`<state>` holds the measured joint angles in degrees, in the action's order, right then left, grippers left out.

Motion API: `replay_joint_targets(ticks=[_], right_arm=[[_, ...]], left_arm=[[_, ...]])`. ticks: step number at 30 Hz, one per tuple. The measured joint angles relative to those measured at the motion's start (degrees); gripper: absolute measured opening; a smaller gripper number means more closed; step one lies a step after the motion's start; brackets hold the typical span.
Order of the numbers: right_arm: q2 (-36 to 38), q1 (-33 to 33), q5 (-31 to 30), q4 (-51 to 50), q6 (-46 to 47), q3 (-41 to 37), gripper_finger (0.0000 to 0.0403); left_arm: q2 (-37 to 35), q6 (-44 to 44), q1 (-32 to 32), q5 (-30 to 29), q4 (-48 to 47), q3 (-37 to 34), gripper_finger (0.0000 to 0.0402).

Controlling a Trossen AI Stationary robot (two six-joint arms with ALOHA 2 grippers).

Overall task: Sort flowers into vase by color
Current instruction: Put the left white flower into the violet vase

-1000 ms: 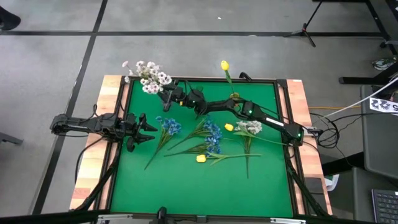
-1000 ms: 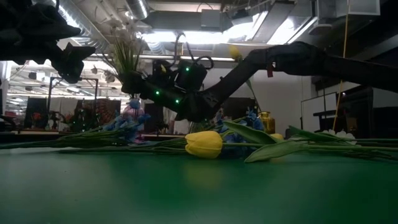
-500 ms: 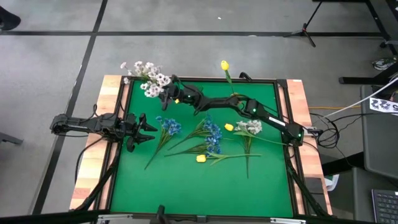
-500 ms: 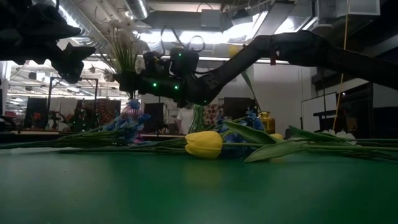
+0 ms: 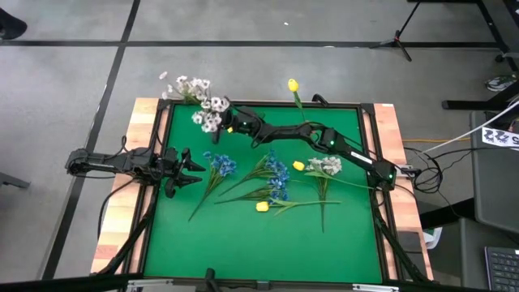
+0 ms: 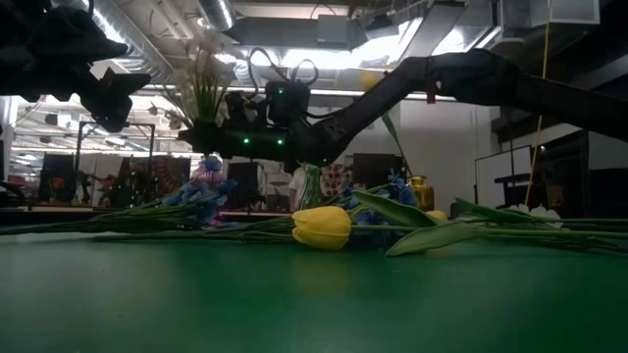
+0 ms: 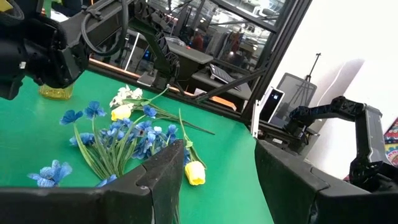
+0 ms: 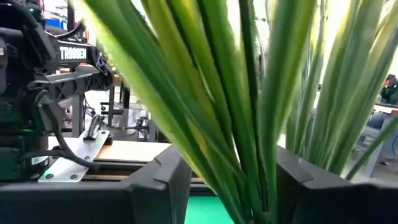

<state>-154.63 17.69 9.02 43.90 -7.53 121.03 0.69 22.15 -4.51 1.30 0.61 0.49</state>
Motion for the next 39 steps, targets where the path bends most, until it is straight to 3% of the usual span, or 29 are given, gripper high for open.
replay_joint_targets(ticks=[13, 20, 28, 31, 39], right_arm=[[6.5, -0.9, -5.7, -20.5, -9.4, 0.0, 0.0152], [7.9, -1.2, -6.0, -25.9, -10.8, 0.0, 0.0152], [8.0, -1.2, -4.7, -27.0, -10.8, 0.0, 0.0152], [8.2, -1.0, -1.5, -27.8, -10.2, 0.0, 0.0152], [12.8, -0.4, 1.7, -39.4, -12.9, 0.0, 0.0152]], left_arm=[[0.0, 0.4, 0.0, 0.0, 0.0, 0.0, 0.0194], [0.0, 0.6, 0.0, 0.0, 0.0, 0.0, 0.0194], [0.0, 1.5, 0.0, 0.0, 0.0, 0.0, 0.0194], [0.0, 1.5, 0.0, 0.0, 0.0, 0.0, 0.0194], [0.0, 1.5, 0.0, 0.0, 0.0, 0.0, 0.0194]])
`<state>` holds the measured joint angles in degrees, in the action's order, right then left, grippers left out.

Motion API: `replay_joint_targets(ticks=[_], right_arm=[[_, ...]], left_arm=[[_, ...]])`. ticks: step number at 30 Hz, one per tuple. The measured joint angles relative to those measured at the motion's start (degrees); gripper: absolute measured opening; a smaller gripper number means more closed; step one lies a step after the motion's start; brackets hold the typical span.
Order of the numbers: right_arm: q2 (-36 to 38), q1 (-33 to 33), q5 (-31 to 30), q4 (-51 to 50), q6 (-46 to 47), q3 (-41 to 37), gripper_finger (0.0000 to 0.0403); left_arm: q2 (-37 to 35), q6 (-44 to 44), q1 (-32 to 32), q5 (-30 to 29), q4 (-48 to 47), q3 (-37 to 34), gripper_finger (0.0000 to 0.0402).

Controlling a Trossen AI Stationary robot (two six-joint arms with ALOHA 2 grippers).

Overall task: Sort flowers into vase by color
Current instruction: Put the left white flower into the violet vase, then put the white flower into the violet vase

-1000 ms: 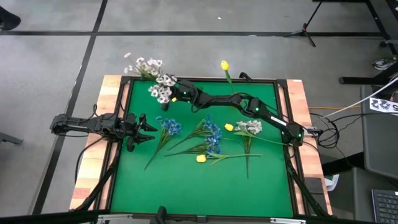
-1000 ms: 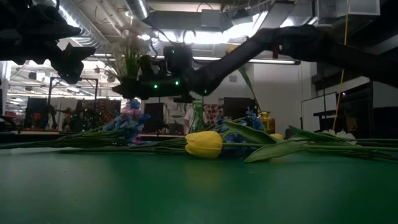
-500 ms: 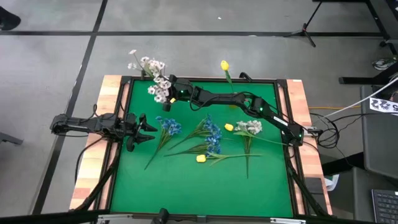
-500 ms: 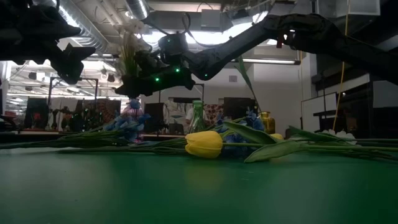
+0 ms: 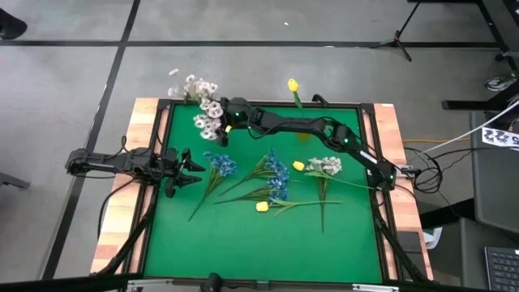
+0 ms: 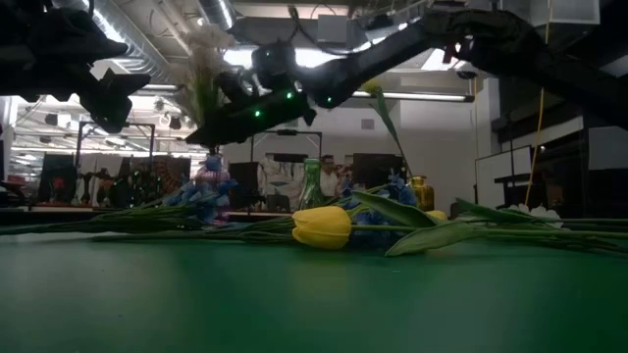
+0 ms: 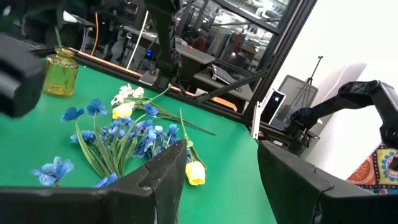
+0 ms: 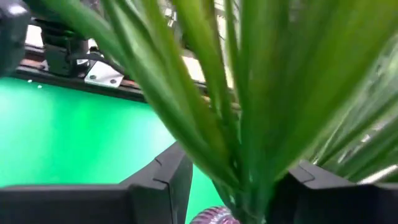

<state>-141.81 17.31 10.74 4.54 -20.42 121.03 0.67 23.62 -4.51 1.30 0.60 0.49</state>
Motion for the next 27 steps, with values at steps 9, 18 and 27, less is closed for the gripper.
replay_joint_targets(ticks=[9, 18, 27], right_arm=[[4.1, 0.0, -3.9, -9.7, -5.3, 0.0, 0.0152], [4.8, 0.0, -3.2, -13.7, -5.9, 0.0, 0.0152], [6.7, 0.0, -2.6, -19.2, -7.0, 0.0, 0.0152]], left_arm=[[0.0, 0.0, 0.0, 0.0, 0.0, 0.0, 0.0194], [0.0, 0.0, 0.0, 0.0, 0.0, 0.0, 0.0194], [0.0, 0.0, 0.0, 0.0, 0.0, 0.0, 0.0194]])
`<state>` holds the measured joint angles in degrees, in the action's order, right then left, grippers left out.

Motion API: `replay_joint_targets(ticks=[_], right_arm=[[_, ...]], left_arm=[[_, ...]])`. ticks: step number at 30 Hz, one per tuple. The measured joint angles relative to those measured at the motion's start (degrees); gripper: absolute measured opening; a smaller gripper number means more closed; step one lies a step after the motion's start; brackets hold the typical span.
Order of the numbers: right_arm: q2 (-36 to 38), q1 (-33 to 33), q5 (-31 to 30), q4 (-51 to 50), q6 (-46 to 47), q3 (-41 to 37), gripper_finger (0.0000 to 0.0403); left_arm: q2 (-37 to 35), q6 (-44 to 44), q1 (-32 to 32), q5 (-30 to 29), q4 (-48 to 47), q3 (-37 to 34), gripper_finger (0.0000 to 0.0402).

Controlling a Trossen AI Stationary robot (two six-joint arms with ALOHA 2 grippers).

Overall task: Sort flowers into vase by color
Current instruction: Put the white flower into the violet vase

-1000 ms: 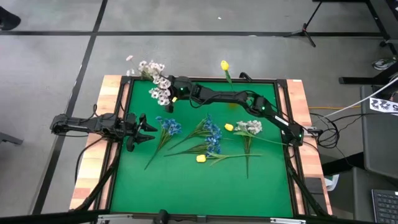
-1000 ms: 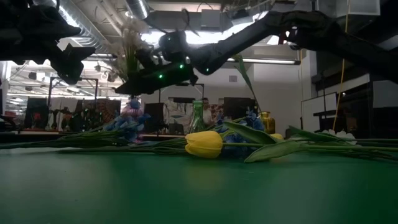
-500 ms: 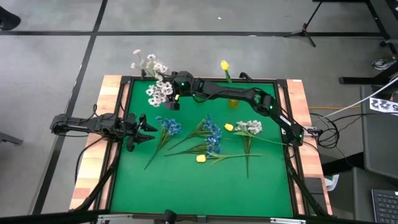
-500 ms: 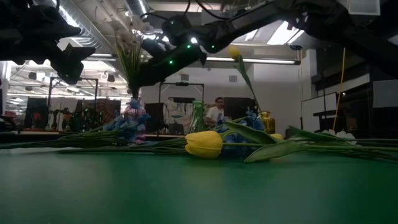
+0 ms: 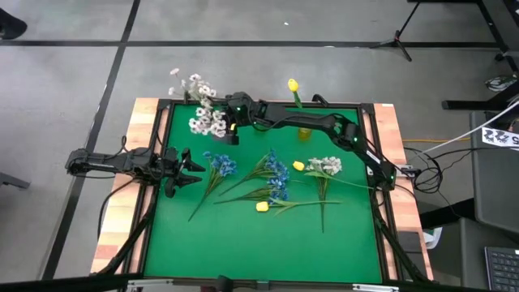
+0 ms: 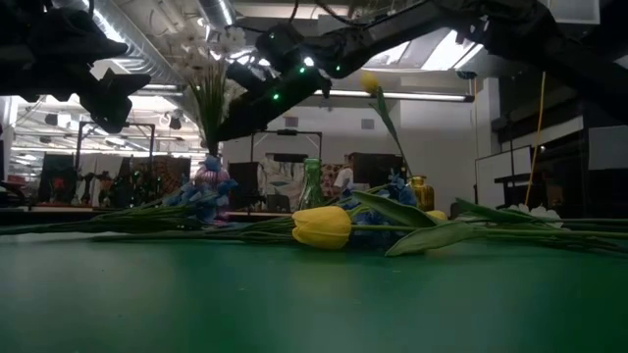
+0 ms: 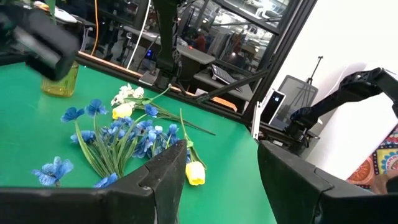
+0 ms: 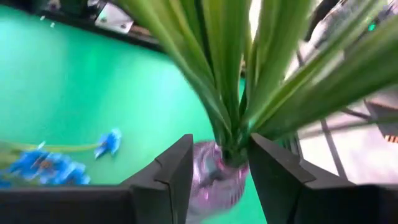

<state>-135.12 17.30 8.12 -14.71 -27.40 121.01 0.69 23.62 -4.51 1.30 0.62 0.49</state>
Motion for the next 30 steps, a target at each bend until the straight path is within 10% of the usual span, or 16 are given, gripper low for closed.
replay_joint_targets(ticks=[10, 30], right_arm=[[4.5, 0.0, -2.5, -9.8, -3.0, 0.0, 0.0152], [28.1, -3.9, -19.2, -75.2, 3.3, 0.0, 0.0152]], left_arm=[[0.0, 0.0, 0.0, 0.0, 0.0, 0.0, 0.0194], [0.0, 0.0, 0.0, 0.0, 0.0, 0.0, 0.0194]])
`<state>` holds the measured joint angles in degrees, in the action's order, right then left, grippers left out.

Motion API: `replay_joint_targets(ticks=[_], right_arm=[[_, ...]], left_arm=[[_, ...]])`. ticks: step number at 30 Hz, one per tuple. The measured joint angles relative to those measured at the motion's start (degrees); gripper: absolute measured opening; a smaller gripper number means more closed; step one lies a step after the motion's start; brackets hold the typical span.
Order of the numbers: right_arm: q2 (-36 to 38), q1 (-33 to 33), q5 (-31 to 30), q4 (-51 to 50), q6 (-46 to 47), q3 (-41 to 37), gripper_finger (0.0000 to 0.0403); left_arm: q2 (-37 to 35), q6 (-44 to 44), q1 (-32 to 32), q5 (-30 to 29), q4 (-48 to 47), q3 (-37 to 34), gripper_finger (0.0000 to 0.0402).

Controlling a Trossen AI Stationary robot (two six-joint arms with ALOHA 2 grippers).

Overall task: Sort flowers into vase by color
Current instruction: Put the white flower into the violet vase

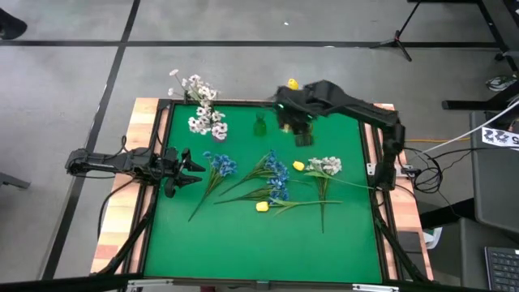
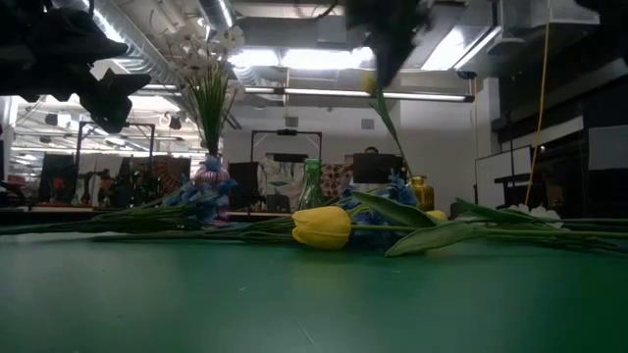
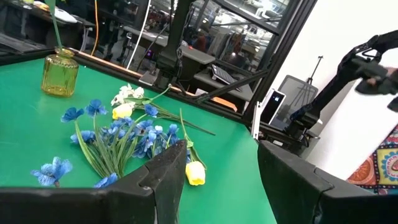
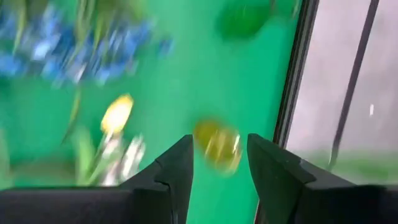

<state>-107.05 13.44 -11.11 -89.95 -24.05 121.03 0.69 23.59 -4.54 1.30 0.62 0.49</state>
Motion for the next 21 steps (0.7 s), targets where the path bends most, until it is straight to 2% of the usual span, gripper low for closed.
replay_joint_targets(ticks=[5, 9, 11, 13, 16, 21], right_arm=[[9.0, -7.1, -2.8, 0.9, 10.9, -6.1, 0.0152], [17.3, -13.2, -10.0, 1.3, 23.2, -16.0, 0.0152], [21.2, -15.8, -12.5, 1.8, 32.0, -21.1, 0.0152], [24.7, -18.4, -13.3, -0.5, 45.3, -26.7, 0.0152], [28.1, -23.0, -10.8, 0.6, 64.0, -35.1, 0.0152], [28.6, -32.6, -4.5, 5.9, 79.1, -46.2, 0.0152]], left_arm=[[0.0, 0.0, 0.0, 0.0, 0.0, 0.0, 0.0194], [0.0, 0.0, 0.0, 0.0, 0.0, 0.0, 0.0194], [0.1, 0.0, 0.0, 0.0, 0.0, 0.0, 0.0194], [0.2, 0.0, 0.0, 0.0, 0.0, 0.0, 0.0194], [0.5, 0.3, 0.0, 0.0, 0.0, 0.0, 0.0194], [0.9, 0.4, 0.0, 0.0, 0.0, 0.0, 0.0194]])
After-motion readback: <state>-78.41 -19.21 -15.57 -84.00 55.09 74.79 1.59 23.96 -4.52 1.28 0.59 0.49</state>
